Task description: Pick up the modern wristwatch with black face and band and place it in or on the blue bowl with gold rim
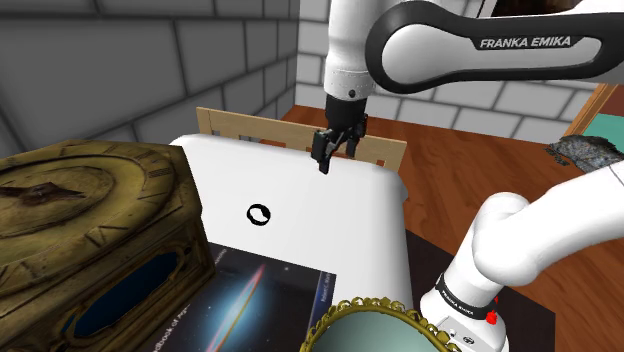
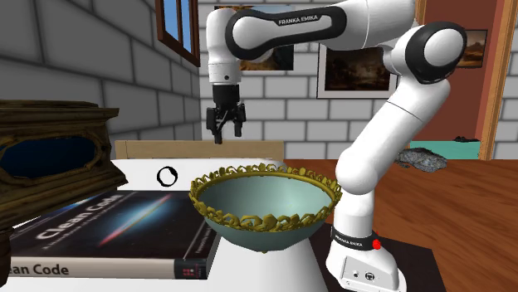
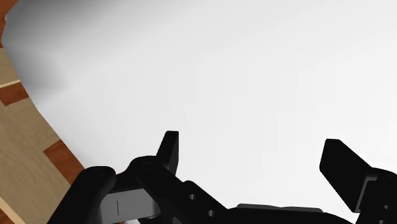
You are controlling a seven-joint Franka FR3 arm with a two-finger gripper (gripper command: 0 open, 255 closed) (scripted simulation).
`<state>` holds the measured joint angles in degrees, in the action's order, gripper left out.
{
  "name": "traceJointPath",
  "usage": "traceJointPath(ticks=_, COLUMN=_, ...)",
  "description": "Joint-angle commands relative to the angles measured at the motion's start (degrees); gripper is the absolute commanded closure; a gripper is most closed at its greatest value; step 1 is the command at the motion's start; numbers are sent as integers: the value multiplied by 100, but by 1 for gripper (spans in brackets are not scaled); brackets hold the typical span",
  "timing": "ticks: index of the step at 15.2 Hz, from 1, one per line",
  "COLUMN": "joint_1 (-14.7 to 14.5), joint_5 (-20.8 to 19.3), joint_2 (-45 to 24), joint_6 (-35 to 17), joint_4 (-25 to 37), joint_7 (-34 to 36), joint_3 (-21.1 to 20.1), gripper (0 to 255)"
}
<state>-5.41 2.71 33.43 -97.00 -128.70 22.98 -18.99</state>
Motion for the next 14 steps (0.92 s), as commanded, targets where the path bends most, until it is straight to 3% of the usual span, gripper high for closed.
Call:
traceJointPath(ticks=1, joint_1=-37, joint_5=32, joint_2=-266, joint_6=-117, joint_4=172, joint_7=315, joint_3=-292, gripper=0)
traceJointPath(ticks=7, joint_1=-65, joint_5=-128, joint_2=-1178, joint_6=-347, joint_4=860, joint_7=1218, joint_3=-1111, gripper=0)
traceJointPath(ticks=14, joint_1=-89, joint_5=-752, joint_2=-2427, joint_6=-413, joint_4=1835, joint_7=2316, joint_3=-1977, gripper=0)
